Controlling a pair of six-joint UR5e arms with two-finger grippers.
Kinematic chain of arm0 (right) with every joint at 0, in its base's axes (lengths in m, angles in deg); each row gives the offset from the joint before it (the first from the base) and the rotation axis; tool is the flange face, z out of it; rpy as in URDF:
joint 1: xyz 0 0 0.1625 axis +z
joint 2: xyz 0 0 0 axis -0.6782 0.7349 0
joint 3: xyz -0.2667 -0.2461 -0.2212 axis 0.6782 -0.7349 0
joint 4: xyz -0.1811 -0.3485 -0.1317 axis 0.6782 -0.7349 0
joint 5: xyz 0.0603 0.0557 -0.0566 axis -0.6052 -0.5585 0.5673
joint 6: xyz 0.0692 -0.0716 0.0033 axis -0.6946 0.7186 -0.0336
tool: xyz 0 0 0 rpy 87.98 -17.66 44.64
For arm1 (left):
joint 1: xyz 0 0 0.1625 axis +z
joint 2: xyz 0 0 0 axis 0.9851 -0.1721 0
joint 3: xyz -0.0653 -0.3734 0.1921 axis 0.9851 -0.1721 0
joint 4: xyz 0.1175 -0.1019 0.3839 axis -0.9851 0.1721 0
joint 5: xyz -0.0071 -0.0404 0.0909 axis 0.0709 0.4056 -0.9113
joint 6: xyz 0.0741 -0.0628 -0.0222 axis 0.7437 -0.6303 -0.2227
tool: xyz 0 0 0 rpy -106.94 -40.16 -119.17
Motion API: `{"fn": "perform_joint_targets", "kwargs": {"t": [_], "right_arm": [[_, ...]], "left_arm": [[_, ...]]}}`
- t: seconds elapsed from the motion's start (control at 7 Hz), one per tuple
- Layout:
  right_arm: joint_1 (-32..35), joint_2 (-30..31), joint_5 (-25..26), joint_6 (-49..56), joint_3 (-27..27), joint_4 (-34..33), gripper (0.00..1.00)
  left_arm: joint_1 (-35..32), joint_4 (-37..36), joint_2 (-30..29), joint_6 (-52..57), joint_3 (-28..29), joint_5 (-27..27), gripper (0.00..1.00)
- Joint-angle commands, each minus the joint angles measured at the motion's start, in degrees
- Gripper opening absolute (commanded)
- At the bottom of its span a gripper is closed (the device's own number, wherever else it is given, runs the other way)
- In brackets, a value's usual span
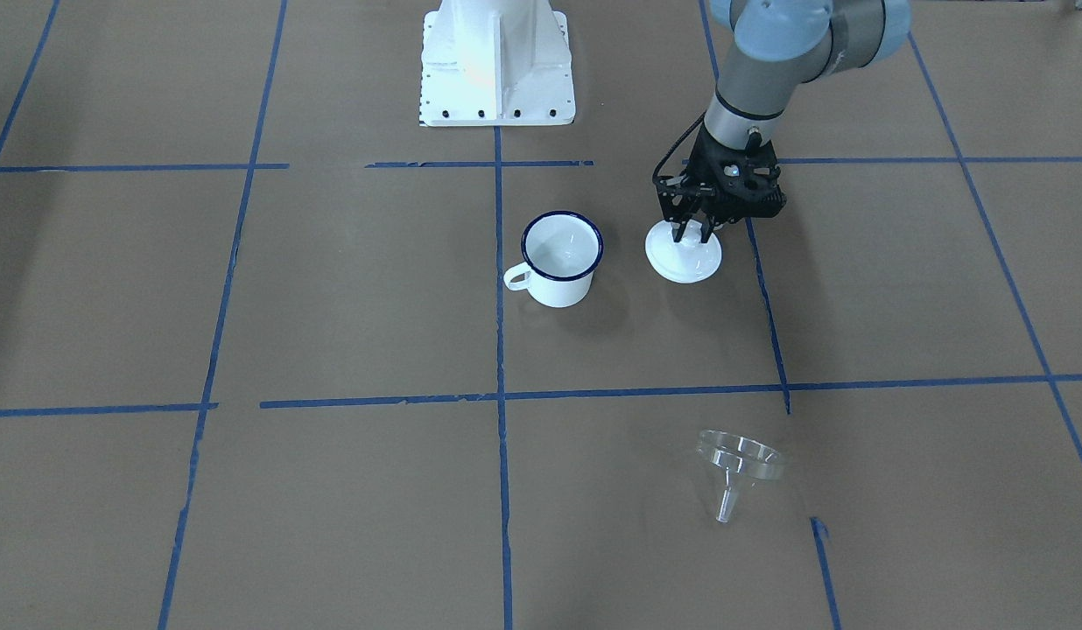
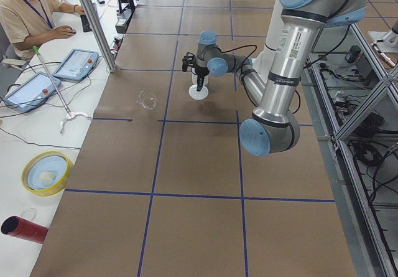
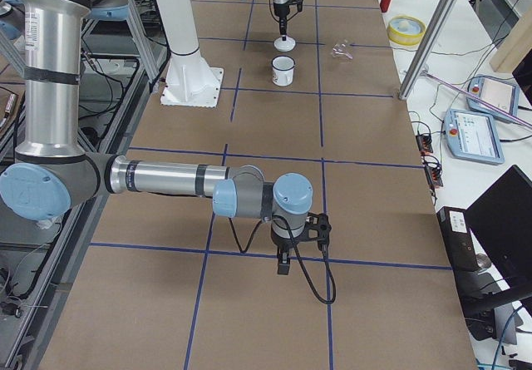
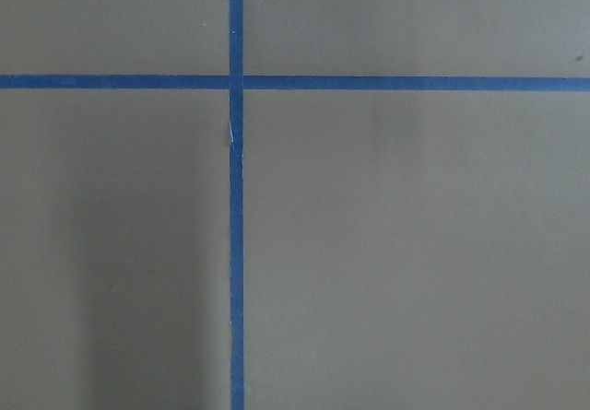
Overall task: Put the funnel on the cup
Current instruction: 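Carry the lid beside the mug and set it on the table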
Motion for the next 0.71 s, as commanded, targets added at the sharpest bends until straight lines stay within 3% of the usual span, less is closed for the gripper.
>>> {"fn": "perform_joint_targets", "kwargs": {"t": [0.0, 0.57], "right_arm": [[0.0, 0.0, 0.0, 0.0, 0.0, 0.0, 1.0], [0.0, 0.0, 0.0, 0.0, 0.0, 0.0, 1.0]], "left_arm": [[0.1, 0.6, -0.6, 0.1, 2.8, -0.2, 0.0], [0.3, 0.9, -1.2, 0.5, 5.6, 0.0, 0.0]]}}
